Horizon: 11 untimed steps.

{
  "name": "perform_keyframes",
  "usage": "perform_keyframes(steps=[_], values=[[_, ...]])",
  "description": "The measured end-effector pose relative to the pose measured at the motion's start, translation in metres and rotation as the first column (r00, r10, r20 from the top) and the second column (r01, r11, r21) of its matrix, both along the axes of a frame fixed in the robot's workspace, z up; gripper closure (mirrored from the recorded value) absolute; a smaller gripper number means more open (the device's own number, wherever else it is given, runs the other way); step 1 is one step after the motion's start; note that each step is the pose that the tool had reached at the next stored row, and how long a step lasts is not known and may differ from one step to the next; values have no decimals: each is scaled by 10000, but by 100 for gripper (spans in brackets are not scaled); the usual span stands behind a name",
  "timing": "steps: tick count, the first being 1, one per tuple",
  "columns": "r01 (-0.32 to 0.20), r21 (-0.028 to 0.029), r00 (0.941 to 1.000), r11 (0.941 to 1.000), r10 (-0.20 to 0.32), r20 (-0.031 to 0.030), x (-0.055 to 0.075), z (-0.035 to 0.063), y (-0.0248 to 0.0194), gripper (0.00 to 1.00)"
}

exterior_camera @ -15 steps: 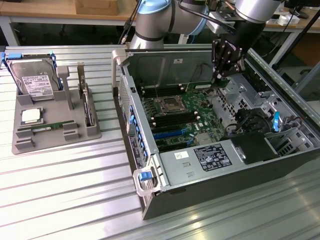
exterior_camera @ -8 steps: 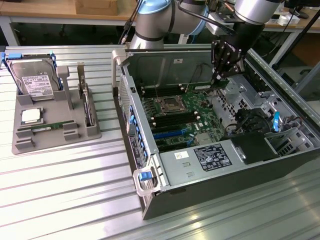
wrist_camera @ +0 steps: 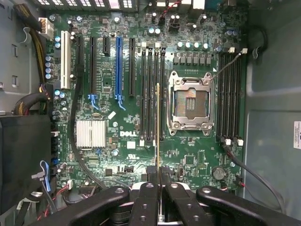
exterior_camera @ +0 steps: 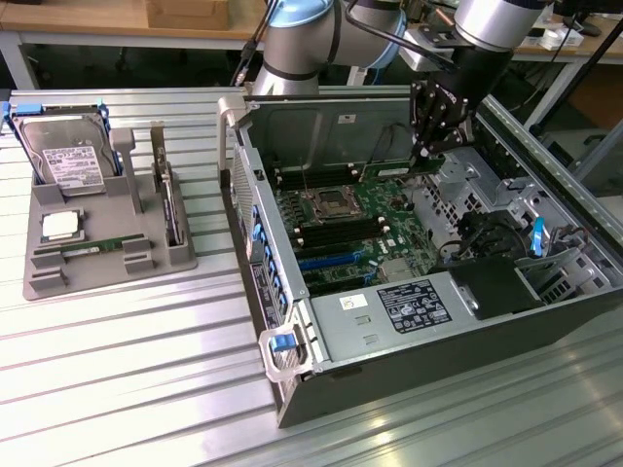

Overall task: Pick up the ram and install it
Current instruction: 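Insert the ram into the slot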

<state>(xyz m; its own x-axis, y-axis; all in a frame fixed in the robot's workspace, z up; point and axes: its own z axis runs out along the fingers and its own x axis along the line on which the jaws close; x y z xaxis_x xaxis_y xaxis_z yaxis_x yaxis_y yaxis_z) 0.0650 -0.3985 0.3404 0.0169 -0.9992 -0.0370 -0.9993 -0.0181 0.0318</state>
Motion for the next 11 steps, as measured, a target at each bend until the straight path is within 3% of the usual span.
perform_keyframes(steps=[11], values=[[0,0,10000,10000,0,0,-18,-59,0,88]])
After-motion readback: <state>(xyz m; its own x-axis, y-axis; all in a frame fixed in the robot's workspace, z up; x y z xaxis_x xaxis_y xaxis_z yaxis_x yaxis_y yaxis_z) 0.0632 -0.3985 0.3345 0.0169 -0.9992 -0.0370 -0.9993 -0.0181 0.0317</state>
